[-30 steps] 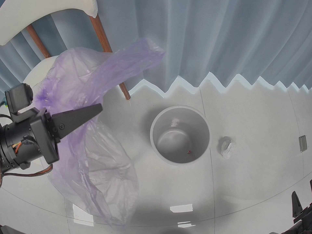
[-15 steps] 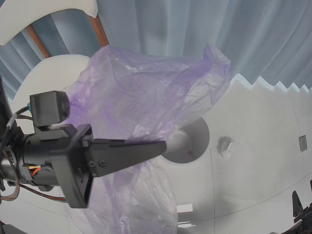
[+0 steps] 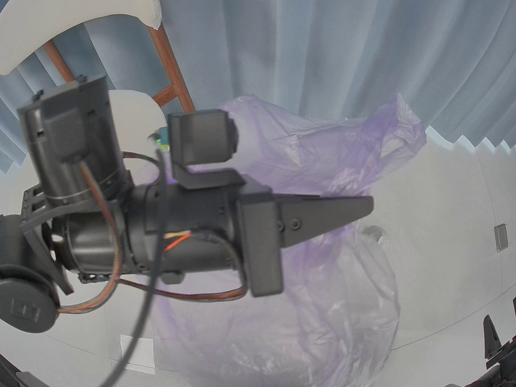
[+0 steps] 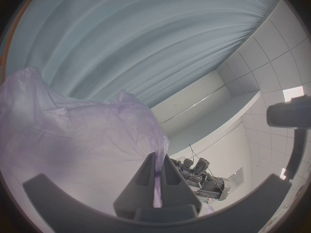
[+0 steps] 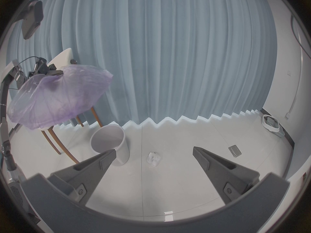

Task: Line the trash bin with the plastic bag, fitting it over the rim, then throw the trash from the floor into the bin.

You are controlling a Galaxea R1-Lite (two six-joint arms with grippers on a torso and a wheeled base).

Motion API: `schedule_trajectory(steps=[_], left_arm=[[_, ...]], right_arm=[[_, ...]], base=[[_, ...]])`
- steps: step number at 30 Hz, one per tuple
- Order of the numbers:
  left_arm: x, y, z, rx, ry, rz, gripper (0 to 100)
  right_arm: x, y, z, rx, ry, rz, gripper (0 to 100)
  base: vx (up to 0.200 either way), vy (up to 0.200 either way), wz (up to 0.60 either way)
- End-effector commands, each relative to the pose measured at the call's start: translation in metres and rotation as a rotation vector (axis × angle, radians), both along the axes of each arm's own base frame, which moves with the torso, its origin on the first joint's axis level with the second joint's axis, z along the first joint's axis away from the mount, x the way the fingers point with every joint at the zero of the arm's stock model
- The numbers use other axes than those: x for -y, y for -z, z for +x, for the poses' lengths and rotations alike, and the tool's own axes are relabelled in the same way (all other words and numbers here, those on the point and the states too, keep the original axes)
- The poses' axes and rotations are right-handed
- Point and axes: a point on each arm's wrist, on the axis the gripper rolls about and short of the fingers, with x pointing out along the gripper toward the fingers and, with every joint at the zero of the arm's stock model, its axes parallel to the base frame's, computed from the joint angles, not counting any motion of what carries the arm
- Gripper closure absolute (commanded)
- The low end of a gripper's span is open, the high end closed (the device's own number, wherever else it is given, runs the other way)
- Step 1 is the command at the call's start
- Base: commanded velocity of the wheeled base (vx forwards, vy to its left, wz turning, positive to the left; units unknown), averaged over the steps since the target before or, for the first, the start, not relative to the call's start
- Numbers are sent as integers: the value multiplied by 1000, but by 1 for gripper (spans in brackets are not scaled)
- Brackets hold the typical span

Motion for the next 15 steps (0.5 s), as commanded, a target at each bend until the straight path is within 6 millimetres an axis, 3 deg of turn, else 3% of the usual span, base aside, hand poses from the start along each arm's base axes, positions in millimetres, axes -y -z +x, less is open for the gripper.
schedule_trajectory(steps=[1,8,13,15], left_arm=[[34,14,28,-12,1,10,100],[55,18,50,6,-5,-15,100],[46,23,67,4,-42,-1,100],[42,36,77,-12,-73,29,100]], right_arm=[[0,5,0,-1,-1,-2,0],[0,5,0,-1,0,-2,0],[0,5,0,-1,0,-2,0],[0,5,0,-1,0,-3,0]], base=[[0,0,0],[0,0,0],[0,0,0],[0,0,0]])
